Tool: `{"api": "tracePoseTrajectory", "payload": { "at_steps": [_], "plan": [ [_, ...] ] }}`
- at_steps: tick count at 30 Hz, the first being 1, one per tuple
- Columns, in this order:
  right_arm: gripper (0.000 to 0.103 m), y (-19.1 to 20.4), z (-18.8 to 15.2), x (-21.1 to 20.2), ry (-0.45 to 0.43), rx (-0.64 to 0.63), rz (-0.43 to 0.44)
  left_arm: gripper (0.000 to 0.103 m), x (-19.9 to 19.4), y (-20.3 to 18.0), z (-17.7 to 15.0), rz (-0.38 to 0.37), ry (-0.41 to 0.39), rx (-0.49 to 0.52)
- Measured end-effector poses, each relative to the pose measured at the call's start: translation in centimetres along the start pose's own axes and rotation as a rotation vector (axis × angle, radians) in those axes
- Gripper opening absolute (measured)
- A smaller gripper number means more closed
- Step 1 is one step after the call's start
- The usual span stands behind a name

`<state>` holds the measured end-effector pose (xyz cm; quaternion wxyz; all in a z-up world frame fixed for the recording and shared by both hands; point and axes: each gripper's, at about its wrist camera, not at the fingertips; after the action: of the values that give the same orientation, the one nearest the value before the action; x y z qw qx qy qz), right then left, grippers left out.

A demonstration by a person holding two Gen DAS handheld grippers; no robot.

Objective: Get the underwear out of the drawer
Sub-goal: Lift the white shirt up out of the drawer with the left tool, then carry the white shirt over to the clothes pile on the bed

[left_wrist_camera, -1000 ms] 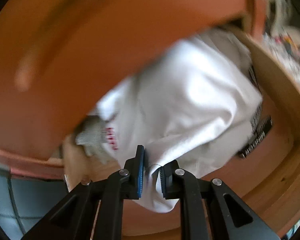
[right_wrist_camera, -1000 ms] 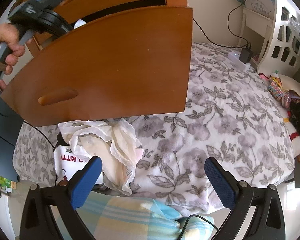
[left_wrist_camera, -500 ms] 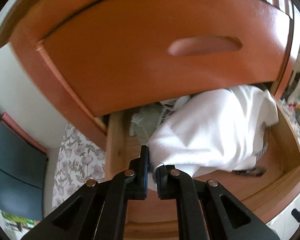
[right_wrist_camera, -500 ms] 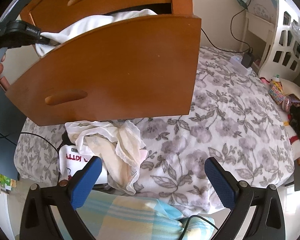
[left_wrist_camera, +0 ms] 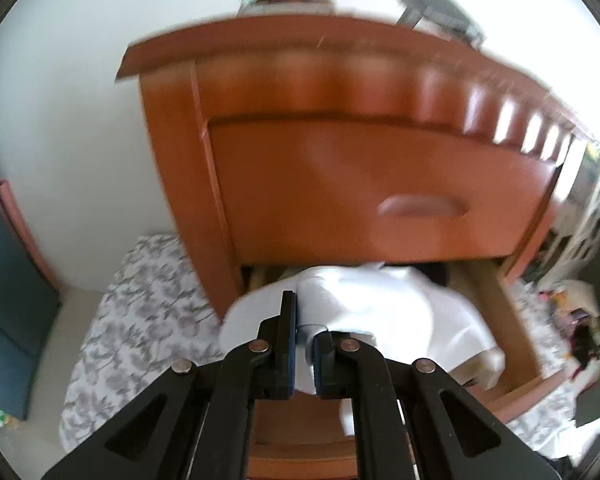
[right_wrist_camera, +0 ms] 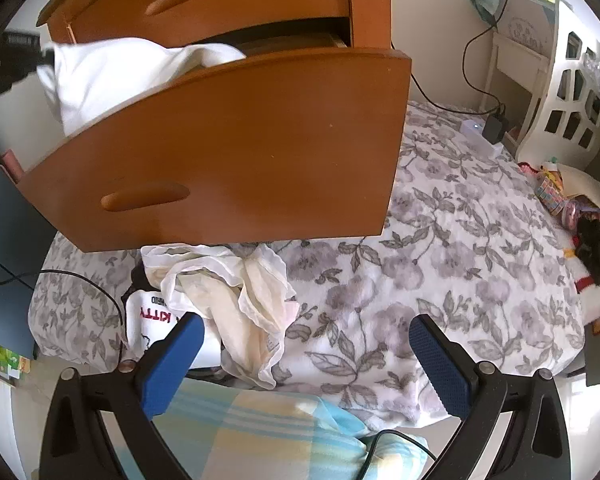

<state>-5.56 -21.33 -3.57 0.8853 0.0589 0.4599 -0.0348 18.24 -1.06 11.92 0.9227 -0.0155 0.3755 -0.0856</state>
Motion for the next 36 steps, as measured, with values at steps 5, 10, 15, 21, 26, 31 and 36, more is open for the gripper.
{"api": "tracePoseTrajectory", "payload": {
  "at_steps": [5, 10, 15, 21, 26, 31, 36],
  "plan": [
    [0.103, -0.1, 0.0, -0.6, -0.011, 0.006, -0.006, 0.006, -1.4, -0.8, 1.3, -0.134, -0.019, -0.032],
    [0.103, 0.1, 0.0, -1.1, -0.025, 0.005, -0.008, 0.006, -2.9, -1.9, 2.2, -0.209, -0.066, -0.023],
    [0.103, 0.2, 0.0, -1.9, -0.043, 0.006, -0.006, 0.006, -5.0, -2.7, 2.9, -0.268, -0.103, -0.024],
    [0.103, 0.1, -0.1, -3.0, -0.068, 0.013, -0.005, 0.006, -8.9, -3.4, 3.7, -0.331, -0.161, -0.020],
    [0.103, 0.1, -0.3, -3.8, -0.086, 0.016, 0.000, 0.006, -11.8, -3.7, 4.4, -0.360, -0.200, -0.003],
    [0.103, 0.2, -0.4, -4.4, -0.102, 0.016, 0.009, 0.006, -15.1, -4.8, 4.7, -0.416, -0.250, 0.024],
    [0.103, 0.2, -0.5, -5.1, -0.122, 0.017, 0.016, 0.006, -18.0, -7.1, 4.5, -0.471, -0.289, 0.090]
  ]
}}
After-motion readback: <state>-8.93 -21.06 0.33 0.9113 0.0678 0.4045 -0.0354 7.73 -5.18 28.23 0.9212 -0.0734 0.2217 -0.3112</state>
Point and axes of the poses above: each gripper's, at about its wrist camera, not at the fingertips, and x roughly the way its jaws point, y to its left, z to its top, and after that the axes turned 6 degrees about -x, right-handed
